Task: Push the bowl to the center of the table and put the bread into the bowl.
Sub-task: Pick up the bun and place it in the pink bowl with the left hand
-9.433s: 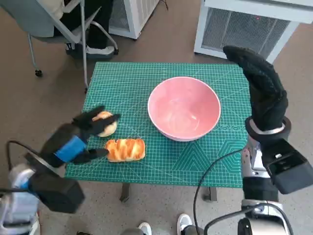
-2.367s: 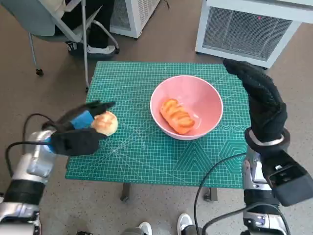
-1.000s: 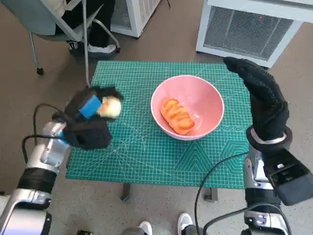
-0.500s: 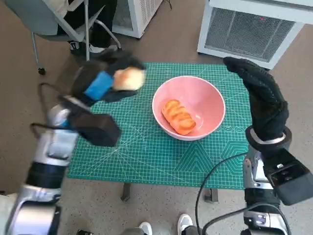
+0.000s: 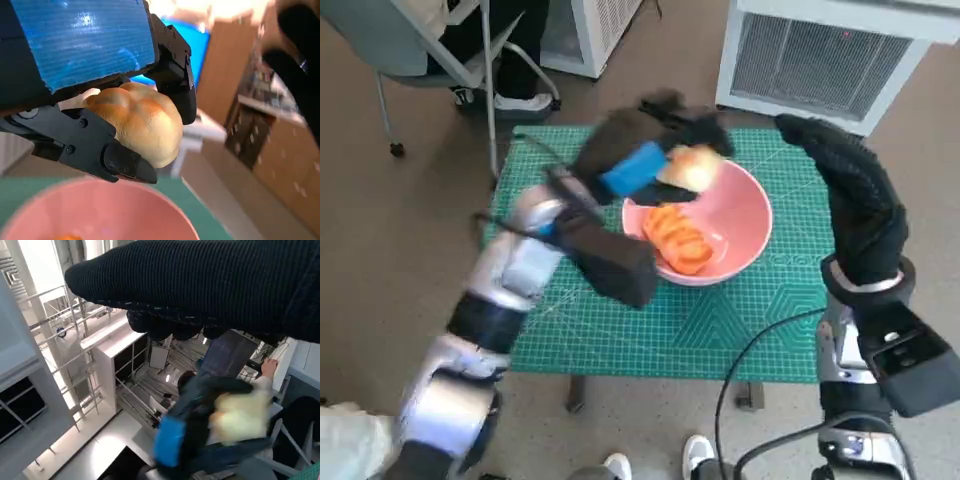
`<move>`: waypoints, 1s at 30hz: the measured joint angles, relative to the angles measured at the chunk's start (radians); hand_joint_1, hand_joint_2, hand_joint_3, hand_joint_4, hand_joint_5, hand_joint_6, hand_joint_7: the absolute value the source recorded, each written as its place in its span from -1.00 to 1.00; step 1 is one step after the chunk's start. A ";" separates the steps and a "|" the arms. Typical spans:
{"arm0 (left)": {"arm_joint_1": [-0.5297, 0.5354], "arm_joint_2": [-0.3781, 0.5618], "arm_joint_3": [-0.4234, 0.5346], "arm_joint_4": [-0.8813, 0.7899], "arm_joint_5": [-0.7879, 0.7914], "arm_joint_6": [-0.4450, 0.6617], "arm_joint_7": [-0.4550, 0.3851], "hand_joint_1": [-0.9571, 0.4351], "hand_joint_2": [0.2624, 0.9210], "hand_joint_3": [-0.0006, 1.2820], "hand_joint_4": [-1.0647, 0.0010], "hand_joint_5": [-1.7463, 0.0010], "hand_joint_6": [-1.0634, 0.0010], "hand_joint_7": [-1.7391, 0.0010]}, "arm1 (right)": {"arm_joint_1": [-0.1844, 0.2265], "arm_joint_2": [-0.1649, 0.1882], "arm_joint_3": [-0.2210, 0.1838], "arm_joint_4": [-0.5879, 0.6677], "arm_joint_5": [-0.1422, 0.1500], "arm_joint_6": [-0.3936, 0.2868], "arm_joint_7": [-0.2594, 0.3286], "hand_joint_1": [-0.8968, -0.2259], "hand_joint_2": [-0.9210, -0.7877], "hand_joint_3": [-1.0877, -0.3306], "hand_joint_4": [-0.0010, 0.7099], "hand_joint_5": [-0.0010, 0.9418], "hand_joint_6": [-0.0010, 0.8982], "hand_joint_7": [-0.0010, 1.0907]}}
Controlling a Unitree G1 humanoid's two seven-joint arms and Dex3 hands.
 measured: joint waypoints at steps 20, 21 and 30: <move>-0.072 -0.066 -0.112 0.254 0.051 0.163 -0.283 -0.34 1.00 -0.89 0.98 0.99 0.99 0.80 | 0.033 0.000 -0.008 -0.048 -0.021 0.003 -0.029 -0.07 -1.00 -0.23 -0.21 -0.99 -1.00 0.26; -0.072 -0.064 -0.113 0.245 0.051 0.187 -0.312 -0.35 1.00 -0.90 0.99 1.00 0.99 0.83 | 0.036 0.000 -0.008 -0.050 -0.026 0.004 -0.033 -0.07 -1.00 -0.23 -0.21 -0.99 -1.00 0.26; -0.065 -0.030 -0.058 0.172 -0.021 0.169 -0.384 -0.42 1.00 -0.86 1.00 1.00 0.91 0.85 | 0.046 0.000 -0.011 -0.070 -0.044 0.017 -0.063 -0.04 -1.00 -0.24 -0.21 -0.99 -1.00 0.26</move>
